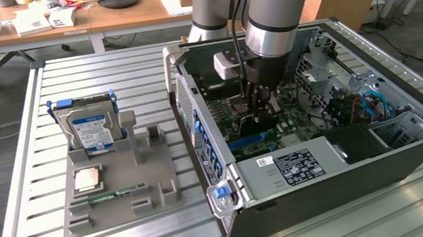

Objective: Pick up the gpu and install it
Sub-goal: 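Insert the gpu into the slot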

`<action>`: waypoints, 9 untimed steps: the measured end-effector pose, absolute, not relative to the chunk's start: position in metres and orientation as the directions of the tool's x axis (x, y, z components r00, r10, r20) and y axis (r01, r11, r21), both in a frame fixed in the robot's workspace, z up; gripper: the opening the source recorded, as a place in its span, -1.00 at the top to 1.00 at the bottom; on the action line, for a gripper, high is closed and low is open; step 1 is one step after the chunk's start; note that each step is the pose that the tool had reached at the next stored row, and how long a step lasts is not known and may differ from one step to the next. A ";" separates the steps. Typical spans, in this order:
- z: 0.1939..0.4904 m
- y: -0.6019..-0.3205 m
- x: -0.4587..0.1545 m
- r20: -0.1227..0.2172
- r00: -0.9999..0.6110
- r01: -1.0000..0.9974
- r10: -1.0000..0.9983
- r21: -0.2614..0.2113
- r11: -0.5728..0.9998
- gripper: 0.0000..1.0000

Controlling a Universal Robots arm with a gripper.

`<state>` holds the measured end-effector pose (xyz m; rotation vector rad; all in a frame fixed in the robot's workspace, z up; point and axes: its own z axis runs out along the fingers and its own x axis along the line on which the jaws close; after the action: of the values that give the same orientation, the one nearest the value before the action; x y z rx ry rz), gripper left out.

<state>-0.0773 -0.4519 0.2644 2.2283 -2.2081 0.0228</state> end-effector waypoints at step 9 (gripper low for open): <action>0.264 -0.452 -0.077 0.013 0.010 -1.000 -1.000 -0.007 -0.010 0.47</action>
<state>-0.0773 -0.4519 0.2641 2.2297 -2.2069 0.0227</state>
